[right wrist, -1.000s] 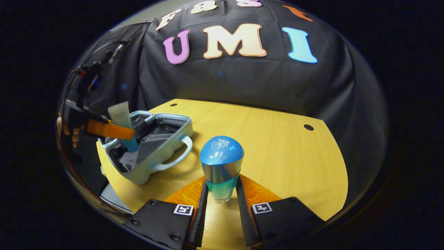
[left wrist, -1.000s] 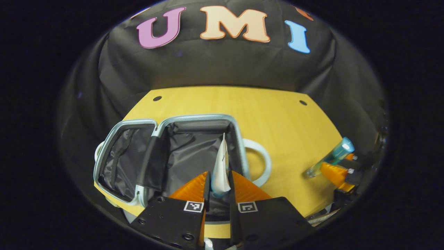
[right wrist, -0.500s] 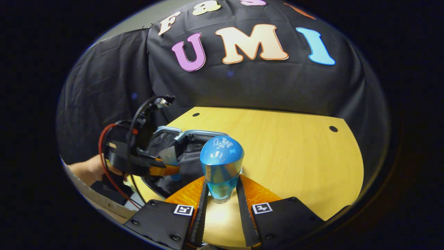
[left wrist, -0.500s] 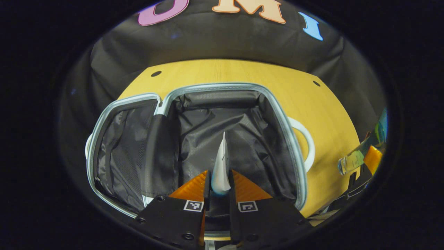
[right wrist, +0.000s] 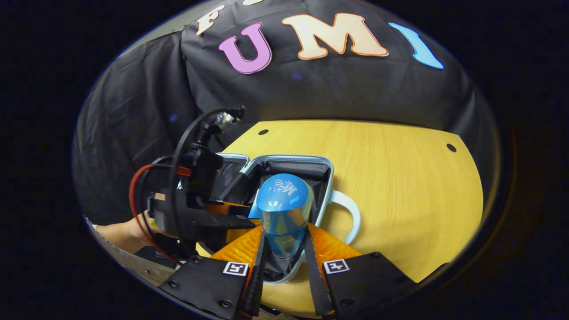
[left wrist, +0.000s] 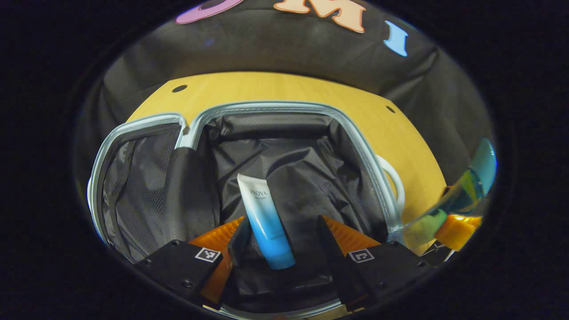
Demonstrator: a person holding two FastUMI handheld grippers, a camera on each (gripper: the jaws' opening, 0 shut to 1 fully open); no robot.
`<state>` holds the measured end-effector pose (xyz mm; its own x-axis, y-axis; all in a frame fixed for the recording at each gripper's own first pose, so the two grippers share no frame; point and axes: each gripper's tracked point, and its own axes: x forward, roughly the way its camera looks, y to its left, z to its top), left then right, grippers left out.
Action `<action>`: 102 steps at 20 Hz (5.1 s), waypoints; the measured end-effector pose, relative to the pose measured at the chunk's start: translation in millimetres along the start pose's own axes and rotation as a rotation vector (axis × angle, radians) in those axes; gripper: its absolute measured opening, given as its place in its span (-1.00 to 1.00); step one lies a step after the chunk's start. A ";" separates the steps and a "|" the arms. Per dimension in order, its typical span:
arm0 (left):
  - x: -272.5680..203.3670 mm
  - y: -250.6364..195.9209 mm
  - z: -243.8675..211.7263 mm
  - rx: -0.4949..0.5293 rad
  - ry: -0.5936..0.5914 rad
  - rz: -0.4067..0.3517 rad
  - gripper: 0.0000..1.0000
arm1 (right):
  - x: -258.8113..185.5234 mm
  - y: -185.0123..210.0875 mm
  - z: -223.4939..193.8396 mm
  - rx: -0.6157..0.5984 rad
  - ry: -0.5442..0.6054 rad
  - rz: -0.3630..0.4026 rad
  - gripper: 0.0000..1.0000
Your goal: First open the suitcase, pack the skin care products into it, and then close the suitcase.
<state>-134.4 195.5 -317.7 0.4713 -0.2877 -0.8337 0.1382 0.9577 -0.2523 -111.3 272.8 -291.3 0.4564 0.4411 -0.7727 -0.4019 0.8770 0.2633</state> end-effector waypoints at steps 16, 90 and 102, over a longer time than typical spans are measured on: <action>-129.0 212.6 20.8 -0.203 -0.245 0.246 0.76 | 85.6 9.3 -27.7 0.119 0.082 -0.155 -0.09; -33.8 -152.5 96.4 0.189 -0.140 -0.133 -0.87 | -106.2 -195.1 15.3 0.085 -0.254 -0.232 0.92; -18.3 -168.9 77.4 0.253 -0.229 0.079 0.58 | -146.8 -235.2 15.1 0.088 -0.281 -0.191 0.92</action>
<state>-99.0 39.4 -221.8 0.6686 -0.2314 -0.7067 0.2914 0.9559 -0.0373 -71.8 4.7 -231.0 0.7221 0.2923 -0.6271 -0.2239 0.9563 0.1879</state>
